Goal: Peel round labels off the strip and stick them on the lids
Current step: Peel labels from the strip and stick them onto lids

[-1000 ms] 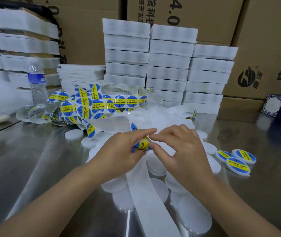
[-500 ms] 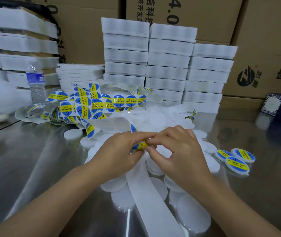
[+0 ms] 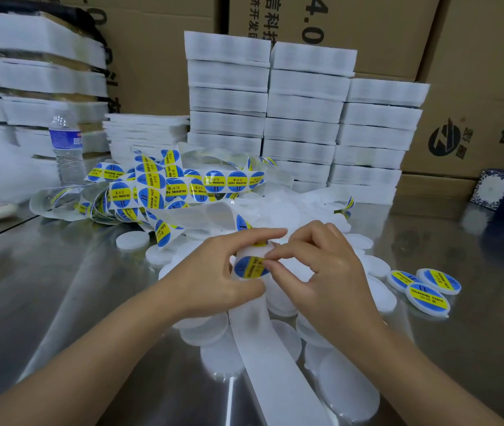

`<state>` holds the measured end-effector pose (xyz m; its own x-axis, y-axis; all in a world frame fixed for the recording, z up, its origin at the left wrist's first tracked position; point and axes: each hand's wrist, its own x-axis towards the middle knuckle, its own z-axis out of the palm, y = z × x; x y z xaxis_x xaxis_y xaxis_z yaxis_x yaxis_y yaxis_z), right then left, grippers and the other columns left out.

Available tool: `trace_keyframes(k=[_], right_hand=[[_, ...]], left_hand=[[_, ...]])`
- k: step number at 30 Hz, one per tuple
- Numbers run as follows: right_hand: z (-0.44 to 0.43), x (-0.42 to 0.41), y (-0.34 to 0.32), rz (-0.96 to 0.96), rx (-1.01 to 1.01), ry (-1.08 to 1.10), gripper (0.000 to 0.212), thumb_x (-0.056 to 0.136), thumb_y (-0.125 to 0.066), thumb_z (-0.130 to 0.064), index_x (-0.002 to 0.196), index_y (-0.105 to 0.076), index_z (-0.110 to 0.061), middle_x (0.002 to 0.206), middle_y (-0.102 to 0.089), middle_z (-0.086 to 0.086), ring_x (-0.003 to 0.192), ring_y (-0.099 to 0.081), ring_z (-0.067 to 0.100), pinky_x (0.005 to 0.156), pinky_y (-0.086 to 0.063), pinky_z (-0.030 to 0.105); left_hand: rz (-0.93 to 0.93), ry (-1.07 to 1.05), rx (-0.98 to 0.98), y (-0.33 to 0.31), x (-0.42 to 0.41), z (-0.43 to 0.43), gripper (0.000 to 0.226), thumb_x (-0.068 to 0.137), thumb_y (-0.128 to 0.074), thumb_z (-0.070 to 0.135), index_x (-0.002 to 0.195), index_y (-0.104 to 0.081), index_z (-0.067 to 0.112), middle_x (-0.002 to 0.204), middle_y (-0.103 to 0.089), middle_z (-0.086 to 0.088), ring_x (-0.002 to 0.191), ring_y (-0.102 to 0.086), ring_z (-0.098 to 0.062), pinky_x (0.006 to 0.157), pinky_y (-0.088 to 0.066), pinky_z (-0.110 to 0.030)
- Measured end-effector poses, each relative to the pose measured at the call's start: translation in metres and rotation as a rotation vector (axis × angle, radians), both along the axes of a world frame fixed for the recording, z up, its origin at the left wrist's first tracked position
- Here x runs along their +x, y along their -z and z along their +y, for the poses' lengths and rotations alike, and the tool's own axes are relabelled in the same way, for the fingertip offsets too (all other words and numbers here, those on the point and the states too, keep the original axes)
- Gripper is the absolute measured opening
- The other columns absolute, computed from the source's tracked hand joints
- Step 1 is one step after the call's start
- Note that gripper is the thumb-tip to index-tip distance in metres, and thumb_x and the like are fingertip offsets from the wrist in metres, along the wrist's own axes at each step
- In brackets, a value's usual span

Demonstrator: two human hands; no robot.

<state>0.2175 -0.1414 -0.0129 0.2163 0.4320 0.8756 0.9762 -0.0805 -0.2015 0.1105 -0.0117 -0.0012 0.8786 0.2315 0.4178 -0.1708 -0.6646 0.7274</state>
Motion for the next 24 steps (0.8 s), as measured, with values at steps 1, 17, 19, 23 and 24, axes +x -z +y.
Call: trace_keyframes(k=[1, 17, 19, 23, 24], right_hand=[[0.0, 0.0, 0.0, 0.008, -0.017, -0.008, 0.005, 0.071, -0.072, -0.02, 0.075, -0.074, -0.019, 0.073, -0.047, -0.008, 0.071, -0.042, 0.01, 0.064, -0.036, 0.028], [-0.013, -0.001, -0.018, 0.614, -0.185, -0.375, 0.018, 0.076, -0.074, -0.012, 0.065, -0.069, -0.025, 0.059, -0.05, -0.003, 0.059, -0.042, 0.008, 0.06, -0.036, 0.02], [-0.014, 0.005, -0.026, 0.802, -0.089, -0.4, 0.017, 0.076, -0.072, -0.011, 0.065, -0.071, -0.024, 0.065, -0.053, 0.015, 0.061, -0.041, 0.015, 0.059, -0.034, 0.028], [-0.015, 0.022, -0.032, 0.967, 0.109, -0.219, 0.02, 0.082, -0.067, -0.011, 0.066, -0.067, -0.023, 0.055, -0.055, -0.003, 0.052, -0.043, 0.009, 0.052, -0.038, 0.017], [-0.016, 0.027, -0.032, 0.982, 0.118, -0.17, 0.02, 0.085, -0.064, -0.01, 0.071, -0.066, -0.023, 0.051, -0.054, -0.009, 0.048, -0.045, 0.004, 0.054, -0.039, 0.016]], left_hand=[[-0.009, 0.017, -0.085, -0.002, 0.0, 0.001, 0.052, 0.069, -0.065, 0.02, 0.114, -0.061, 0.047, 0.099, -0.068, 0.02, 0.084, -0.062, -0.001, 0.068, -0.047, -0.013], [-0.197, -0.483, -0.451, -0.007, 0.011, 0.023, 0.05, 0.093, -0.047, 0.0, 0.117, -0.051, 0.044, 0.083, -0.07, 0.022, 0.078, -0.059, 0.02, 0.045, -0.036, -0.002], [-0.174, -0.48, -0.476, -0.007, 0.011, 0.025, 0.046, 0.093, -0.048, 0.002, 0.115, -0.054, 0.042, 0.071, -0.071, 0.022, 0.083, -0.063, 0.004, 0.042, -0.036, -0.006], [-0.134, -0.44, -0.505, -0.007, 0.011, 0.025, 0.038, 0.091, -0.047, 0.0, 0.098, -0.067, 0.032, 0.075, -0.074, 0.016, 0.088, -0.067, -0.004, 0.063, -0.046, -0.012], [-0.128, -0.424, -0.509, -0.007, 0.011, 0.025, 0.038, 0.091, -0.047, -0.001, 0.091, -0.069, 0.03, 0.075, -0.075, 0.015, 0.089, -0.068, -0.004, 0.067, -0.046, -0.014]])
